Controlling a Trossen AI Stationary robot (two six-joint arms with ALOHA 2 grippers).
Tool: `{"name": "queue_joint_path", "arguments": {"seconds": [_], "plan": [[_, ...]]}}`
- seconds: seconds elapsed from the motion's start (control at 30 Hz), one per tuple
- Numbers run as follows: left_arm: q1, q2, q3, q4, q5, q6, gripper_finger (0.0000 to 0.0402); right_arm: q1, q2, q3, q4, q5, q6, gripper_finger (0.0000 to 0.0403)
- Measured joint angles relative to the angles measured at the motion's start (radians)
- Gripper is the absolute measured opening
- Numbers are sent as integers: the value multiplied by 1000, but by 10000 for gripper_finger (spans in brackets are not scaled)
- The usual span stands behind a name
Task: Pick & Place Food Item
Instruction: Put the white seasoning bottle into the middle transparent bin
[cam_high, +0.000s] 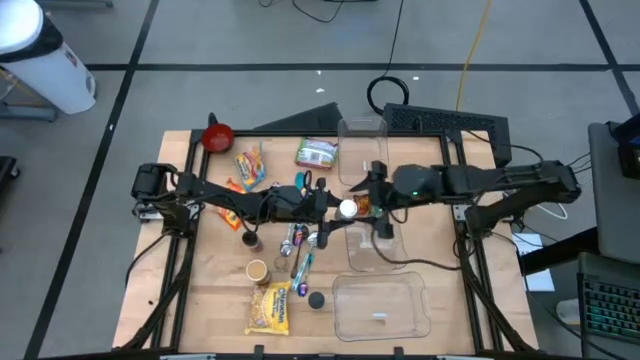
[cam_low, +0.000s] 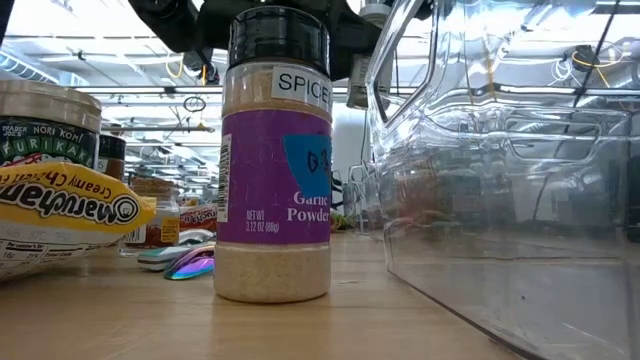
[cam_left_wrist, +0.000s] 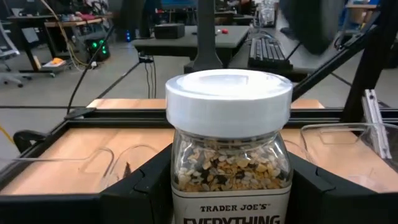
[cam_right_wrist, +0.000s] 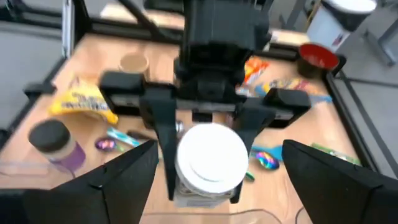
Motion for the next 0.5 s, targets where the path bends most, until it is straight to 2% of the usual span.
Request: {"name": "queue_joint_path", "arguments": {"seconds": [0.17, 0.37, 0.5], "plan": [[0, 0, 0, -8, -2, 0, 206, -25, 56, 1, -2, -2, -22, 332], [-1, -1, 0, -13, -10, 0, 206, -58, 61, 1, 3, -25, -17, 330], [-3, -1, 0, -9, 1, -1, 206, -71, 61, 0, 19, -138, -23, 307]]}}
